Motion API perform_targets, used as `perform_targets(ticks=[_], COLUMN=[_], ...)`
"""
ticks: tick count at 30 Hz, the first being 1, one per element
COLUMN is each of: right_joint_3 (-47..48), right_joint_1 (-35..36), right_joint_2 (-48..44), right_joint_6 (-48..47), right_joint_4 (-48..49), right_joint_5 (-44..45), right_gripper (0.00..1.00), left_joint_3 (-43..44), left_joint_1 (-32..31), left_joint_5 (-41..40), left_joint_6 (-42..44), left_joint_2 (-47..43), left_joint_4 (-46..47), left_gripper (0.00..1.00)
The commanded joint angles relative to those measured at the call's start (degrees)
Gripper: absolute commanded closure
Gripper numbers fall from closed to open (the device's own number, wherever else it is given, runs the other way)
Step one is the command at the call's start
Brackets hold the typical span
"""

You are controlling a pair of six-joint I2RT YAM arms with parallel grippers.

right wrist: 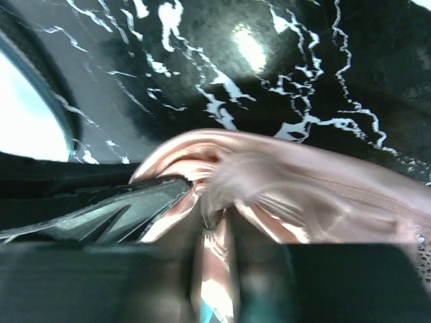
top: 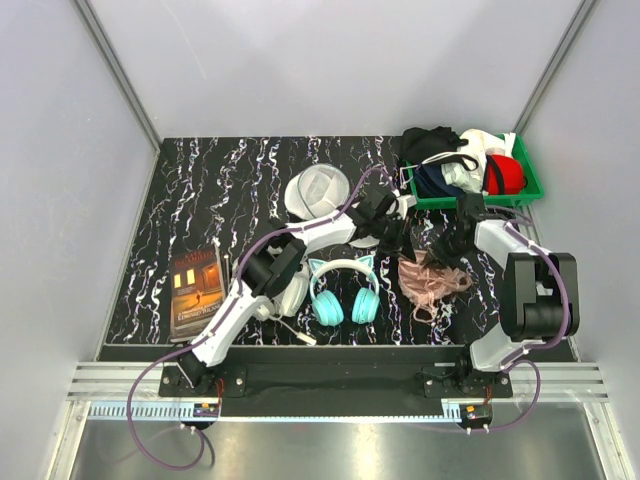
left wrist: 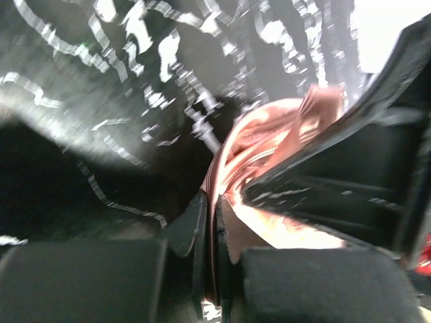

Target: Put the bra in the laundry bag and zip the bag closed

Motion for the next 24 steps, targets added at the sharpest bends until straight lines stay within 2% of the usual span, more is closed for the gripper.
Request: perform_targets(ticks=[1,2,4,6,7,11,14,18,24], right_joint_3=[-3.2,-3.8,-4.9,-5.4,-5.6,-3.7,-4.5,-8.7,-18.4], right_joint_1=[0.1,0.2,0.2,0.2,0.2,0.2,0.1,-3.0,-5.4], right_joint_2=[-3.0,-3.9,-7.9,-11.6,-15.0,-21.2,-25.4,-29.5,-30.0], right_joint_6=[1.2,1.5,2.0,2.5,2.8,2.2,3.2,5.8,10.8], right_joint_4=[3.1,3.1,2.0,0.8,-0.8,-8.1,-11.5,-10.7,1.1], right_joint_5=[-0.6,-1.5,-1.9,0.8,1.6,6.7,11.4,13.4,8.7], right_gripper=[0.63,0.55,0.43,0.37,0.27,0.14,0.11,0.13,0.23], left_joint_3=[-3.2,-3.7,-4.4,-5.1,-5.4,-8.6,-11.2,-12.1,-12.1], left_joint_1=[0.8,1.1,1.4,2.0,2.1,2.9,2.8,3.0,2.8], left_joint_5=[0.3,0.0,0.1,-0.9,-1.2,-4.0,-5.5,-5.6,-5.3], left_joint_6=[2.5,2.5,2.3,2.5,2.6,3.8,5.7,7.3,7.1], left_joint_2=[-3.0,-3.3,-3.2,-3.5,-4.1,-7.5,-10.1,-10.9,-10.5], left_joint_4=[3.5,4.6,5.5,5.9,6.2,7.1,7.9,7.0,7.0], left_gripper=[0.79,0.79,0.92,1.00,1.00,1.00,1.00,1.00,1.00])
